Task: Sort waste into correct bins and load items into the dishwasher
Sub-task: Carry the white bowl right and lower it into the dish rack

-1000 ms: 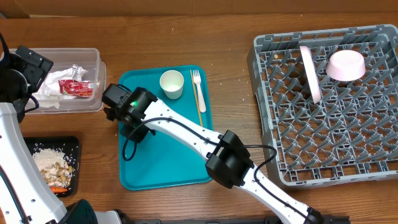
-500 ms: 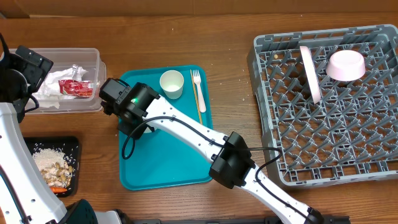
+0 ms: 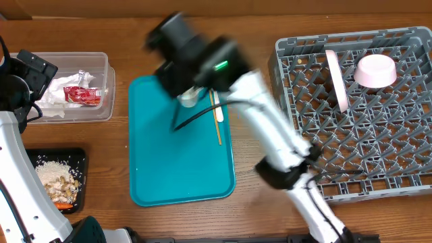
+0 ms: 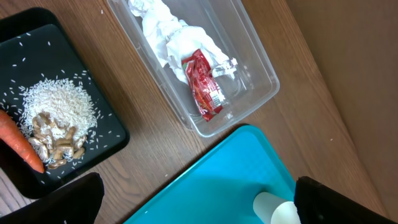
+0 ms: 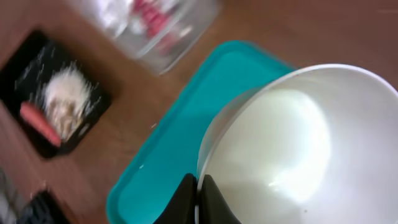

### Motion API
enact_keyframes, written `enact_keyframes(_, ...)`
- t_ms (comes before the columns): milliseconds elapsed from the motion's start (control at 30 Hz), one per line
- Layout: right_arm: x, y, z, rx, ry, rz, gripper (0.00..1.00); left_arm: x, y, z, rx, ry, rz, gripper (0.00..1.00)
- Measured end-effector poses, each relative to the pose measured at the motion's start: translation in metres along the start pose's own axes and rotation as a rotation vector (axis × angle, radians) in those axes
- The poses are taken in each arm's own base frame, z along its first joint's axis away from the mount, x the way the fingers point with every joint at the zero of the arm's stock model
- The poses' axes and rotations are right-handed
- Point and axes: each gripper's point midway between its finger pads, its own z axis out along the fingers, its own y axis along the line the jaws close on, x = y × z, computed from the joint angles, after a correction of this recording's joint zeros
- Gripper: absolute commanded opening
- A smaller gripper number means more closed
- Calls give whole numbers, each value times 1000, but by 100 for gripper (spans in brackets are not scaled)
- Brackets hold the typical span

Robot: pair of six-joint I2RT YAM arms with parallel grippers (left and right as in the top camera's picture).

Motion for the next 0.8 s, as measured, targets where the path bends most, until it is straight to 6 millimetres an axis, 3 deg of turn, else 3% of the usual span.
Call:
enact_keyframes(133, -20, -90, -84, 100, -141, 206, 4, 0, 0, 0, 0, 0, 0, 100)
enact_keyframes(167, -24, -129, -126, 153, -224, 288, 4, 0, 0, 0, 0, 0, 0, 100)
enact_keyframes(200, -24, -155, -154, 195, -279, 341, 4, 0, 0, 0, 0, 0, 0, 100)
enact_keyframes(367, 4, -244, -271, 313, -492, 542, 4, 0, 0, 0, 0, 0, 0, 100)
enact_keyframes(433, 19, -269, -305, 315, -552, 601, 4, 0, 0, 0, 0, 0, 0, 100)
enact_keyframes(500, 37, -293, -334, 283, -606, 659, 4, 0, 0, 0, 0, 0, 0, 100)
enact_keyframes(600, 61, -320, -361, 254, -651, 729, 4, 0, 0, 0, 0, 0, 0, 100)
enact_keyframes(700, 81, -339, -372, 189, -661, 784, 4, 0, 0, 0, 0, 0, 0, 100)
enact_keyframes(800, 96, -356, -363, 121, -627, 841, 4, 0, 0, 0, 0, 0, 0, 100)
